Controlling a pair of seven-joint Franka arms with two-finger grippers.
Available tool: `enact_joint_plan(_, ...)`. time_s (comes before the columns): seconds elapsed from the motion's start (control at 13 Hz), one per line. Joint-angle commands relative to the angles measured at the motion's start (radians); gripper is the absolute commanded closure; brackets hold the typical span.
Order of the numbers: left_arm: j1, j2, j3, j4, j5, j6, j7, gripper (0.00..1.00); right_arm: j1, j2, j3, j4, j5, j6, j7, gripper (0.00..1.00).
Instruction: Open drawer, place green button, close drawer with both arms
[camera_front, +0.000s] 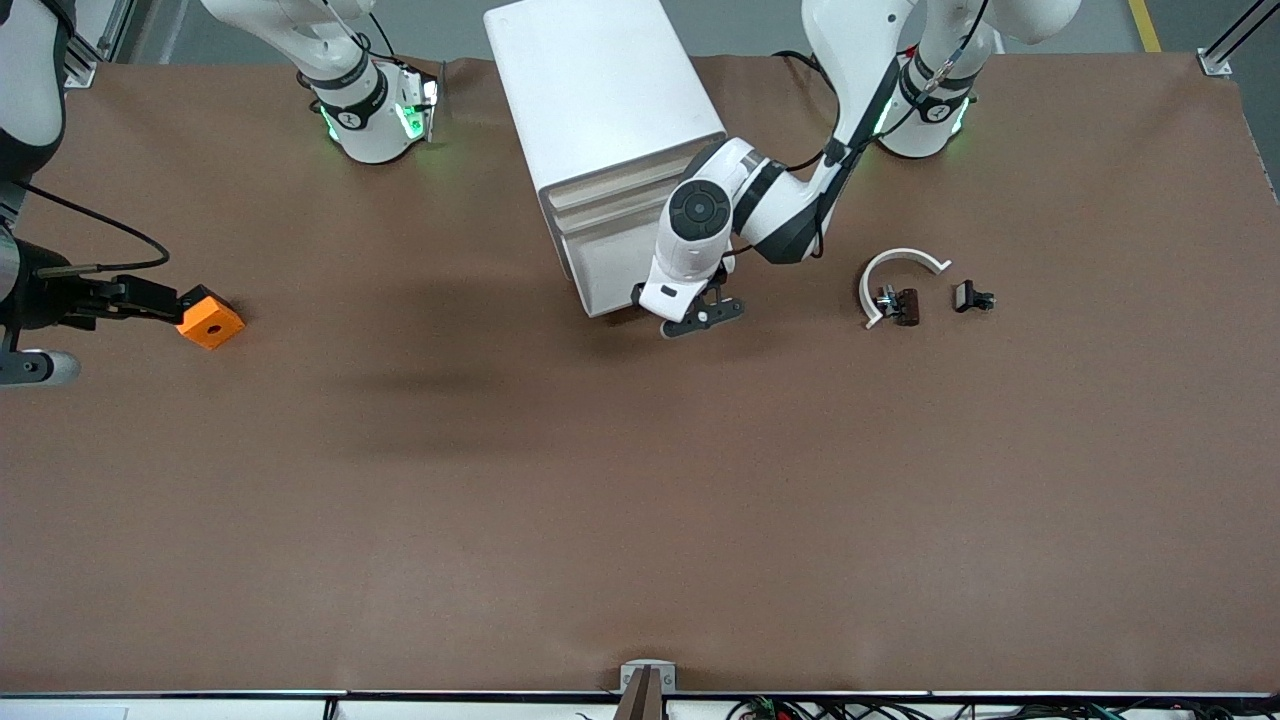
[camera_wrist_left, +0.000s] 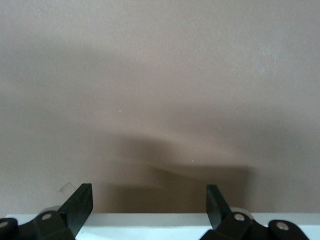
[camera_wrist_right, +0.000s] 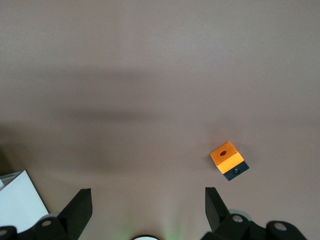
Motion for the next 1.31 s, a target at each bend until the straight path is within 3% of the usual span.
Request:
enact_joint_plan(0.0,-0.035,0.005,0.006,0.011,-0.013,0.002,-0.042,0.00,-0.016,-0.018,0.018,-0.005,-0.008,-0.003,0.006,0.00)
enact_joint_plan(0.54,-0.081,0.005,0.006,0.010,-0.013,0.000,-0.077,0.00,-0.016,-0.072,0.020,0.002,0.007,0.015,0.038,0.00)
enact_joint_plan(1.23,-0.142,0.005,0.004,0.011,-0.013,-0.003,-0.160,0.00,-0.062,-0.237,0.020,-0.154,0.009,0.072,0.036,0.00)
